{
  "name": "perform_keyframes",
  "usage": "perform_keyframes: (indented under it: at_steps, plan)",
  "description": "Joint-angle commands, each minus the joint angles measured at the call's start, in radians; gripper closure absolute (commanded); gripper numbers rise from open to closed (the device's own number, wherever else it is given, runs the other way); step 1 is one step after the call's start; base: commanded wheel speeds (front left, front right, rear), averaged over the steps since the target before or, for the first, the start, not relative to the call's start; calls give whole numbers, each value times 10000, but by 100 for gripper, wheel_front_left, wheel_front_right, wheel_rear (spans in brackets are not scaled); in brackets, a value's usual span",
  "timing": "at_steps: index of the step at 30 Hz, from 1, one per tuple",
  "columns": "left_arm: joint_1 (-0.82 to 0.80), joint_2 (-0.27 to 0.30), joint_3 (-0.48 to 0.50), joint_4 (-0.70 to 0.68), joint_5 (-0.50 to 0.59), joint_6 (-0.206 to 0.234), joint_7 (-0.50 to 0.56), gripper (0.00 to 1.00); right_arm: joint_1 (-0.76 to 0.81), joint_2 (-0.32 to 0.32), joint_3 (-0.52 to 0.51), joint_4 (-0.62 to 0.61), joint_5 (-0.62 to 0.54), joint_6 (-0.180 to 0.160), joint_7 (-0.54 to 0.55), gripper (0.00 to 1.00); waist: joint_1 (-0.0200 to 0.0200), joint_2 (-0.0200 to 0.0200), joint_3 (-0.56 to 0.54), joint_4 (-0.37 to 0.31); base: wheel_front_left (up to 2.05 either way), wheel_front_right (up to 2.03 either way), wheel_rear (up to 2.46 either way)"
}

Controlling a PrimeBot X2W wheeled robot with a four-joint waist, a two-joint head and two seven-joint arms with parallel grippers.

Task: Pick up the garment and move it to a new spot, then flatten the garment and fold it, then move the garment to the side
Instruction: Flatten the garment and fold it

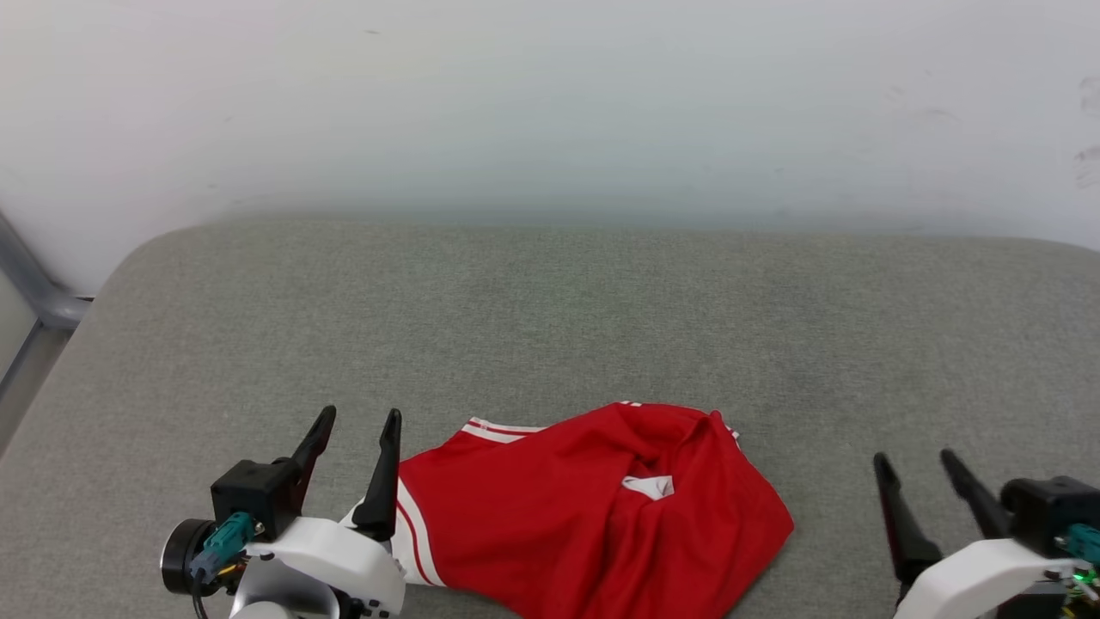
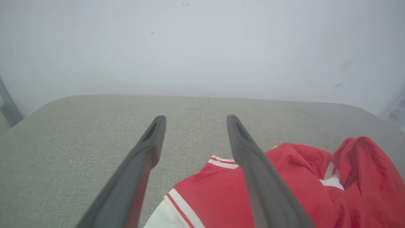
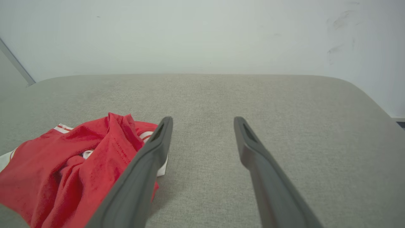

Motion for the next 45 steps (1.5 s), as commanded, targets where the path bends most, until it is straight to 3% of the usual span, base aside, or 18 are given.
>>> perform_keyframes:
  at_steps: [1, 6, 11, 24, 25, 26, 27, 35, 41, 45]
  plan:
    - [80, -94, 62, -120, 129, 58, -127, 0, 16, 11, 111, 105, 89, -3, 304, 0, 1, 0, 13, 63, 0, 0, 0]
    - [75, -371, 164, -421, 490, 133, -296, 0, -449, -21, 848, 520, 180, -3, 1931, 0, 1, 0, 107, 337, 0, 0, 0]
    - [-72, -565, 224, -515, 732, 50, -343, 0, -1337, -600, 1925, 870, 461, -3, 3277, 0, 1, 0, 295, 662, 0, 0, 0]
    - [-602, -671, 337, -435, 1294, -243, -366, 0, -3157, -1728, 3556, 2542, 1293, -5, 4847, 0, 1, 0, 1029, 1096, 0, 0, 0]
    - [-620, -669, 343, -419, 1335, -275, -360, 0, -3209, -1727, 3593, 2577, 1407, -5, 4876, 60, 1, 0, 1059, 1078, 0, 0, 0]
    - [-630, -665, 354, -402, 1345, -304, -361, 0, -3266, -1760, 3634, 2569, 1464, -5, 4851, 93, 1, 0, 1081, 1047, 0, 0, 0]
    - [-613, -660, 364, -371, 1370, -304, -361, 0, -3298, -1792, 3665, 2535, 1494, -3, 4813, 100, 1, 0, 1086, 1004, 0, 0, 0]
    - [-289, -614, 394, -187, 1327, -255, -357, 0, -2331, -1675, 3070, 1397, 1491, -5, 4592, 100, 1, 0, 724, 536, 0, 0, 0]
    - [-31, -532, 345, -140, 1235, -249, -231, 0, 101, -892, 1693, 88, 1255, -3, 4854, 100, 1, 0, 374, 293, 0, 0, 0]
    - [60, -457, 299, -147, 1183, -248, -139, 0, 1501, -312, 1172, -128, 1281, -3, 4997, 100, 1, 0, 295, 177, 0, 0, 0]
